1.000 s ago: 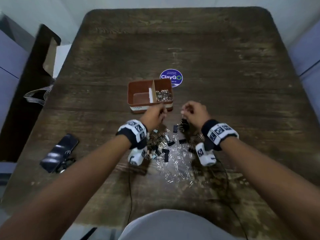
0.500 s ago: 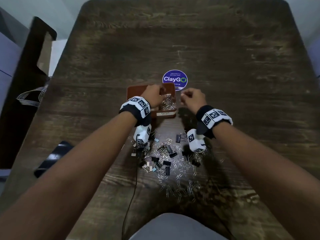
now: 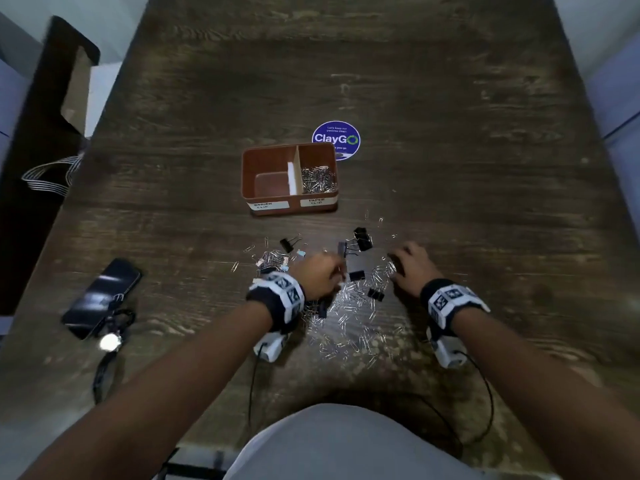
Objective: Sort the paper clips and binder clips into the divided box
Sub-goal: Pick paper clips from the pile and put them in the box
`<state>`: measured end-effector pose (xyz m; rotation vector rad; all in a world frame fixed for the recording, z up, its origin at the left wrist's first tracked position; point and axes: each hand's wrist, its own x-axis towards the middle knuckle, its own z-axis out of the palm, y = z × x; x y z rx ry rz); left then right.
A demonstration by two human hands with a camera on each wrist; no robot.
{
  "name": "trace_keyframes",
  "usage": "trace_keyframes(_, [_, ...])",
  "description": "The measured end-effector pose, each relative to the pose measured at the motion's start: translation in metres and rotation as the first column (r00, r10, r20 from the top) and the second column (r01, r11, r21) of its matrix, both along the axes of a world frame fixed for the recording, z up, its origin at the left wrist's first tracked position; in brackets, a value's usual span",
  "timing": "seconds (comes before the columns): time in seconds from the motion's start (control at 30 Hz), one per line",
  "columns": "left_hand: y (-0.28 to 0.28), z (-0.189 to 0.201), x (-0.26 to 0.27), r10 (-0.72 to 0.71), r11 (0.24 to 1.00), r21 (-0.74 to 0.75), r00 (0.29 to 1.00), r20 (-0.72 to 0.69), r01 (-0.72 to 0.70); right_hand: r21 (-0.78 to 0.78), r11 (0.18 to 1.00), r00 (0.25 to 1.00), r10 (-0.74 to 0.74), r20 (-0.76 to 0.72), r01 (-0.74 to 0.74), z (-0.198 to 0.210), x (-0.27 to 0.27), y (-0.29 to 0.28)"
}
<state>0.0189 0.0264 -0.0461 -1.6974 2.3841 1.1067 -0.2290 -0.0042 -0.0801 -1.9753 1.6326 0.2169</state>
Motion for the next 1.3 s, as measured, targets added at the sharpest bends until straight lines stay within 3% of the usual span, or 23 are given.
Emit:
trace_keyframes(0.1, [0.035, -0.023, -0.021, -0.163, 0.985, -0.043, 0.984, 0.069, 0.166, -0.135, 0.989, 0.998, 0.063, -0.025, -0.066, -0.013, 0.007, 0.026])
trace_keyframes(0.2, [0.058, -0.043, -0.036, -0.322, 0.925, -0.142, 0.924, 0.207, 0.354, -0.208, 0.963, 0.986, 0.165, -0.037, -0.169, -0.018, 0.019, 0.04])
trace_keyframes(0.3, [0.066, -0.051, -0.043, -0.362, 0.887, -0.17, 0.876, 0.319, 0.429, -0.198, 0.936, 0.957, 0.284, -0.057, -0.29, -0.021, 0.024, 0.046])
trace_keyframes(0.43, [0.063, -0.046, -0.044, -0.337, 0.894, -0.185, 0.884, 0.324, 0.409, -0.247, 0.912, 0.945, 0.321, -0.062, -0.326, -0.016, 0.026, 0.058])
trace_keyframes(0.67, [0.06, -0.043, -0.044, -0.256, 0.939, -0.15, 0.92, 0.296, 0.31, -0.207, 0.949, 0.969, 0.247, 0.019, -0.237, -0.013, 0.02, 0.063])
trace_keyframes(0.83, [0.058, -0.039, -0.043, -0.311, 0.932, -0.09, 0.902, 0.299, 0.352, -0.024, 0.998, 0.992, 0.063, 0.106, -0.061, -0.005, 0.018, 0.046])
trace_keyframes(0.97, [0.054, -0.037, -0.039, -0.309, 0.945, -0.025, 0.918, 0.248, 0.325, 0.151, 0.981, 0.961, -0.151, 0.231, 0.118, 0.001, 0.013, 0.031])
trace_keyframes(1.13, [0.025, -0.011, -0.023, -0.082, 0.991, -0.102, 0.996, 0.023, 0.084, 0.13, 0.961, 0.883, -0.277, 0.378, 0.246, 0.032, 0.019, -0.002])
trace_keyframes(1.2, [0.0, 0.013, -0.007, -0.001, 0.988, -0.157, 1.0, -0.014, -0.001, 0.118, 0.955, 0.839, -0.296, 0.457, 0.273, 0.049, 0.029, -0.025])
trace_keyframes(1.3, [-0.052, 0.048, 0.02, 0.142, 0.958, -0.244, 0.988, -0.063, -0.153, -0.018, 0.953, 0.807, -0.247, 0.536, 0.303, 0.075, 0.055, -0.067])
